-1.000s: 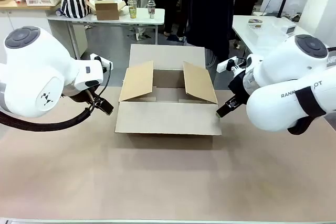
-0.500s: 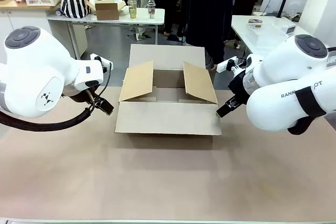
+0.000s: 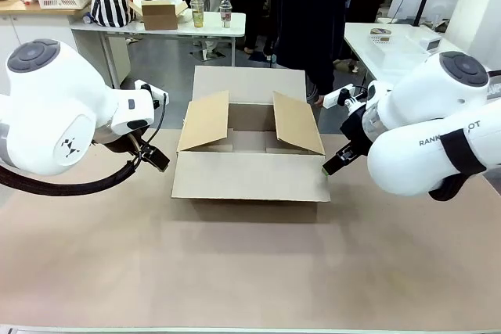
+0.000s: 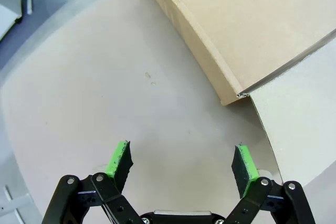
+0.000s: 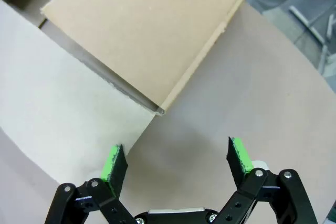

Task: Pack the gift set into the box.
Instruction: Place both hands on the side flaps of the Package Box and spread them outward.

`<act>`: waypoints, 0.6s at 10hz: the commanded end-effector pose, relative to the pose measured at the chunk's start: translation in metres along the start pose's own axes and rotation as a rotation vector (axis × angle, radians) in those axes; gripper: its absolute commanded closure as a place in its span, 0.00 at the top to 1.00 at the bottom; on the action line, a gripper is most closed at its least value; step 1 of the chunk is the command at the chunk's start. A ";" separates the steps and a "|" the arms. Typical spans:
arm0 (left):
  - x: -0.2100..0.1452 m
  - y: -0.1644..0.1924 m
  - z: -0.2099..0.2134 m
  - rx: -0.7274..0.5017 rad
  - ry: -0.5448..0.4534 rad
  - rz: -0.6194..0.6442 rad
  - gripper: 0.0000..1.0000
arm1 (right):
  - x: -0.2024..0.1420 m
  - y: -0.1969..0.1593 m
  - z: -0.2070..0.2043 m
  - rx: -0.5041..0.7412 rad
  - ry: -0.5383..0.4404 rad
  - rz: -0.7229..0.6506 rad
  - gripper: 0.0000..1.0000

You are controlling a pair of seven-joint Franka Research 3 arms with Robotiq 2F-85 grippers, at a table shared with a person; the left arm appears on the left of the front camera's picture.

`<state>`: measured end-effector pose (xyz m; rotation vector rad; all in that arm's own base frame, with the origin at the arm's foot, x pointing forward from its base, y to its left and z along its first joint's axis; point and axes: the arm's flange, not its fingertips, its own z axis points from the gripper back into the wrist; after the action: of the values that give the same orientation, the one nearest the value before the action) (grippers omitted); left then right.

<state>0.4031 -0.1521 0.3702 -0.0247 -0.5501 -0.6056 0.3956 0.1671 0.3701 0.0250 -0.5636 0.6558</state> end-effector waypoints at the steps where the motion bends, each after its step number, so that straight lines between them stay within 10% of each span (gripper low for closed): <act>1: 0.000 0.000 0.000 0.000 0.000 0.001 1.00 | 0.001 0.000 0.000 -0.001 -0.003 0.000 1.00; 4: 0.003 -0.003 0.035 -0.128 0.252 -0.065 1.00 | 0.001 -0.009 0.044 0.016 0.237 -0.086 1.00; 6: 0.017 -0.006 0.092 -0.082 0.407 0.015 1.00 | 0.006 -0.014 0.111 -0.069 0.175 -0.138 1.00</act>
<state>0.3720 -0.1518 0.4018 -0.0152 -0.1832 -0.6289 0.3718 0.1333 0.4253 -0.0236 -0.3671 0.5337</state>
